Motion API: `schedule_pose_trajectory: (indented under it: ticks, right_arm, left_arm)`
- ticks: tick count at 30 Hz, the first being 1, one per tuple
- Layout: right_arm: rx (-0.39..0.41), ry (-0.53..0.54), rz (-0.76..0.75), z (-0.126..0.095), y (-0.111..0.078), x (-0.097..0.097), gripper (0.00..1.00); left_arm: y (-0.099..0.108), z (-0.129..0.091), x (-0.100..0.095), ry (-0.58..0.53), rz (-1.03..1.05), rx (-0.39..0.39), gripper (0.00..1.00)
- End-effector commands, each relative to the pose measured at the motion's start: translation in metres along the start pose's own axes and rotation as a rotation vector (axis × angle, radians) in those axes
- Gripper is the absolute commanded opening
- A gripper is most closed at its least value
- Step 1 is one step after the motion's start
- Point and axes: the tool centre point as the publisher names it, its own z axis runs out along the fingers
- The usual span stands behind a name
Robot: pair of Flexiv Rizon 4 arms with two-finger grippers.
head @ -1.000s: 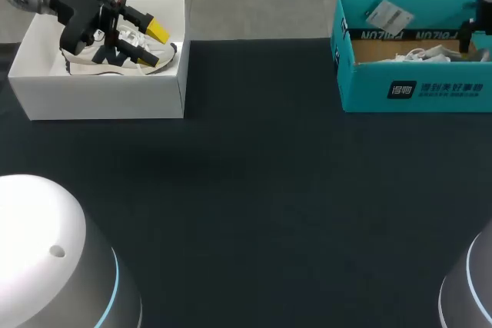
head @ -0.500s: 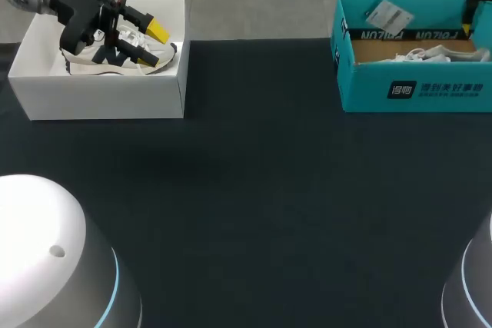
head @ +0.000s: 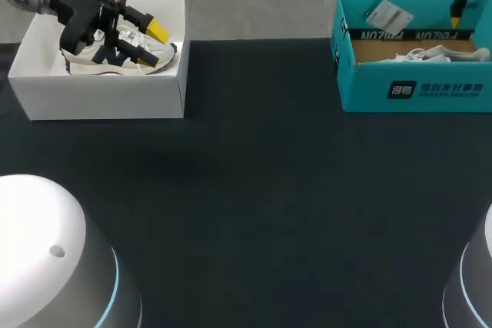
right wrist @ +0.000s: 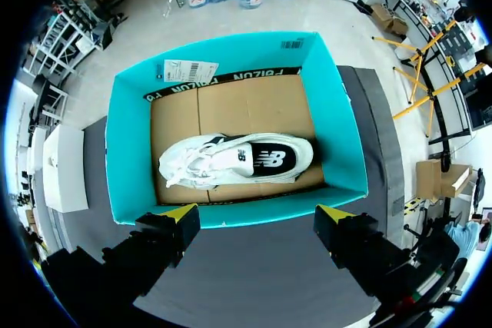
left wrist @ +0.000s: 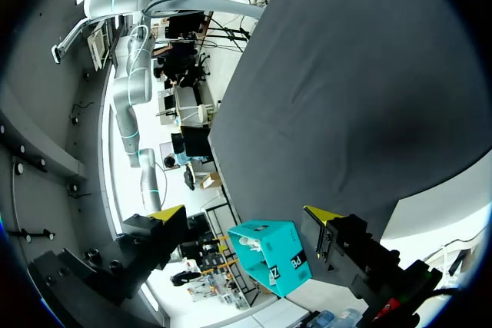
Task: Take the shoe out of the shoebox, open the shoe tongue, remove and reinsert the insole, then place the shoe into the shoebox
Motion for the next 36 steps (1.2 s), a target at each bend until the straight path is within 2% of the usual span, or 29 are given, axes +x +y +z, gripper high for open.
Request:
schedule_pose_trajectory:
  ticks: [1,15,20,25,29,31,36]
  right_arm:
    - [0.000,0.006,-0.007,-0.002,-0.012,0.003,1.00]
    - [-0.010,0.004,-0.005,-0.003,-0.012,0.006,1.00]
    - [-0.010,0.004,-0.005,-0.003,-0.012,0.006,1.00]
    - [-0.010,0.004,-0.005,-0.003,-0.012,0.006,1.00]
    - [-0.010,0.004,-0.005,-0.003,-0.012,0.006,1.00]
    - [-0.010,0.004,-0.005,-0.003,-0.012,0.006,1.00]
    - [-0.010,0.004,-0.005,-0.003,-0.012,0.006,1.00]
  left_arm:
    - [-0.001,0.000,0.000,0.003,0.001,0.000,1.00]
    - [-0.001,0.000,0.000,0.003,0.001,0.000,1.00]
    - [0.021,-0.019,0.015,0.102,0.030,-0.029,1.00]
    - [0.034,-0.033,0.030,0.218,0.031,-0.001,1.00]
    - [0.046,-0.044,0.047,0.348,0.014,0.013,1.00]
    - [0.054,-0.051,0.059,0.454,0.017,0.000,1.00]
    - [0.073,-0.077,0.079,0.590,-0.014,-0.016,1.00]
